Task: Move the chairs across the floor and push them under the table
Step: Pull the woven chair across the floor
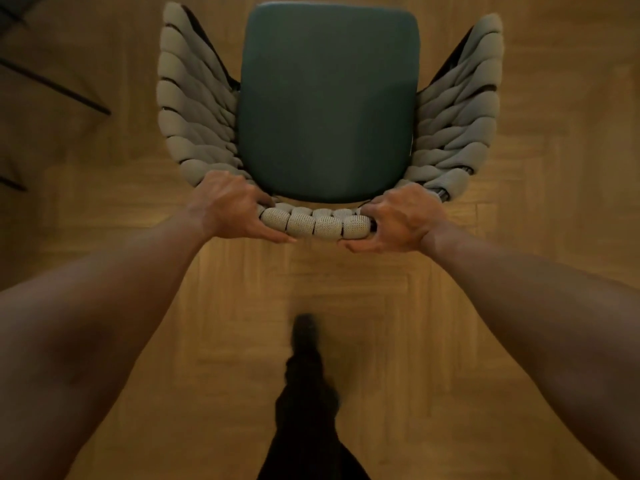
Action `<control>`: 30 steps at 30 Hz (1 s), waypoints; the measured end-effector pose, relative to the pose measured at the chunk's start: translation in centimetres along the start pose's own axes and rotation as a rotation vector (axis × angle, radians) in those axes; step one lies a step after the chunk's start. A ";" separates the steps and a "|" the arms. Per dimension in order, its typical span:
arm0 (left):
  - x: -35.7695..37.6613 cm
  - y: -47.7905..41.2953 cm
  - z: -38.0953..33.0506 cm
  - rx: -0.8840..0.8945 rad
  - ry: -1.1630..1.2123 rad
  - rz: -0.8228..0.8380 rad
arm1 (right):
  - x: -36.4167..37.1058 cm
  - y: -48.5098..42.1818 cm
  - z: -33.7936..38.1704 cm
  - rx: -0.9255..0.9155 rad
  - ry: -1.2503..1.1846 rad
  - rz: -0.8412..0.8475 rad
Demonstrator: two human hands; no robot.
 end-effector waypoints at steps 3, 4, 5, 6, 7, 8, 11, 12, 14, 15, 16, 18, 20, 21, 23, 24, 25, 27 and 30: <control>-0.1 -1.1 0.2 -0.011 0.017 -0.012 | -0.2 -0.8 -1.4 -0.021 0.007 0.016; -0.1 -1.6 0.3 -0.024 0.025 -0.017 | -0.3 -1.2 -1.9 -0.032 0.009 0.021; -0.2 -2.1 0.4 -0.038 0.032 -0.017 | -0.3 -1.5 -2.5 -0.044 0.012 0.024; -0.3 -2.7 0.4 -0.046 0.036 -0.014 | -0.4 -1.9 -3.1 -0.058 0.016 0.026; -0.3 -3.3 0.5 -0.050 0.038 -0.011 | -0.4 -2.2 -3.8 -0.073 0.020 0.027; -0.3 -3.9 0.5 -0.055 0.040 -0.014 | -0.5 -2.5 -4.5 -0.086 0.021 0.023; -0.4 -5.5 1.0 -0.086 0.063 -0.042 | -0.8 -3.6 -6.4 -0.095 0.002 -0.005; -0.5 -5.9 1.1 -0.092 0.070 -0.048 | -0.9 -3.9 -6.9 -0.095 -0.007 -0.005; -0.5 -6.4 1.0 -0.094 0.072 -0.038 | -1.1 -4.3 -7.3 -0.104 -0.032 0.014; -0.4 -6.5 1.0 -0.101 0.078 -0.034 | -1.1 -4.4 -7.5 -0.109 -0.039 0.021; -0.3 -6.6 1.0 -0.111 0.085 -0.038 | -1.0 -4.4 -7.8 -0.112 -0.038 0.023; -0.1 -6.6 1.0 -0.121 0.095 -0.044 | -0.9 -4.3 -7.9 -0.118 -0.028 0.034; -0.5 -6.6 0.6 -0.128 0.101 -0.028 | -0.7 -4.1 -7.8 -0.129 -0.021 0.059; -0.8 -6.4 0.4 -0.137 0.095 -0.022 | -0.8 -4.1 -7.8 -0.138 -0.019 0.067; -1.2 -5.9 -0.4 -0.169 0.079 -0.015 | -1.1 -4.1 -8.1 -0.162 -0.031 0.080; -1.3 -5.5 -1.0 -0.197 0.080 -0.007 | -1.3 -4.0 -8.5 -0.173 -0.042 0.091; -1.2 -5.3 -1.8 -0.228 0.085 0.001 | -1.4 -3.8 -9.0 -0.185 -0.051 0.106; -0.9 -4.7 -3.9 -0.291 0.100 0.012 | -1.6 -3.2 -10.2 -0.221 -0.057 0.137; -0.6 -3.9 -7.6 -0.401 0.131 0.014 | -1.9 -2.6 -12.0 -0.300 -0.038 0.176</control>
Point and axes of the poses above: each hand's wrist, its own y-axis away from the middle knuckle, its own x-axis out of the palm, z = x × y, the point moved 3 cm from there along -y, towards the middle knuckle, and after that the axes turned 10 degrees about -z, right-handed, at the moved point
